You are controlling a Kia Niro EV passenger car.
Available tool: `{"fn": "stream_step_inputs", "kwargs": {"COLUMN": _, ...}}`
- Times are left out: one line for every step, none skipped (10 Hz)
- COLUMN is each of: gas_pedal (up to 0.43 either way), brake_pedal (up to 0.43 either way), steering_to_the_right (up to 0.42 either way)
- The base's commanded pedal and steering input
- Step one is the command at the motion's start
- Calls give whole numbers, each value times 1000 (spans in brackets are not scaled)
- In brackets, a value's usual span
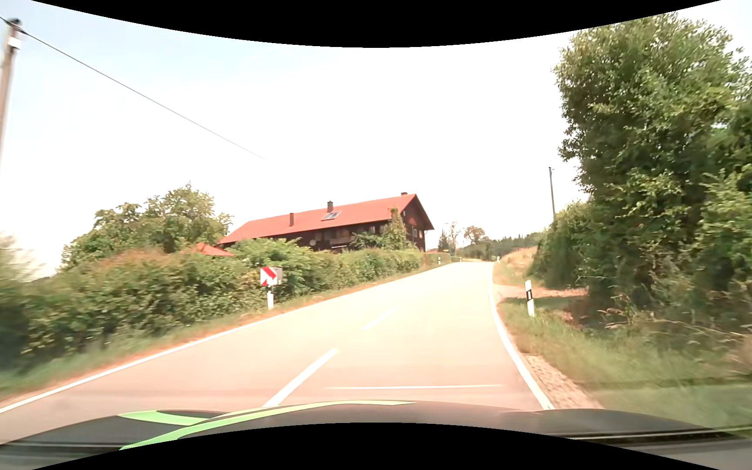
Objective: Follow the waypoints while adhering to traffic rules and regulations
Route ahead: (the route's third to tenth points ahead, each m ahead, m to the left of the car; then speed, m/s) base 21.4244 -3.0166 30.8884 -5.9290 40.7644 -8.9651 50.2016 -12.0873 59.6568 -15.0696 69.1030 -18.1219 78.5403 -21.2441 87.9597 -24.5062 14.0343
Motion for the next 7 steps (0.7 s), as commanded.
{"fn": "stream_step_inputs", "kwargs": {"gas_pedal": 169, "brake_pedal": 0, "steering_to_the_right": 110}}
{"fn": "stream_step_inputs", "kwargs": {"gas_pedal": 197, "brake_pedal": 0, "steering_to_the_right": 111}}
{"fn": "stream_step_inputs", "kwargs": {"gas_pedal": 220, "brake_pedal": 0, "steering_to_the_right": 110}}
{"fn": "stream_step_inputs", "kwargs": {"gas_pedal": 228, "brake_pedal": 0, "steering_to_the_right": 108}}
{"fn": "stream_step_inputs", "kwargs": {"gas_pedal": 260, "brake_pedal": 0, "steering_to_the_right": 97}}
{"fn": "stream_step_inputs", "kwargs": {"gas_pedal": 287, "brake_pedal": 0, "steering_to_the_right": 84}}
{"fn": "stream_step_inputs", "kwargs": {"gas_pedal": 311, "brake_pedal": 0, "steering_to_the_right": 74}}
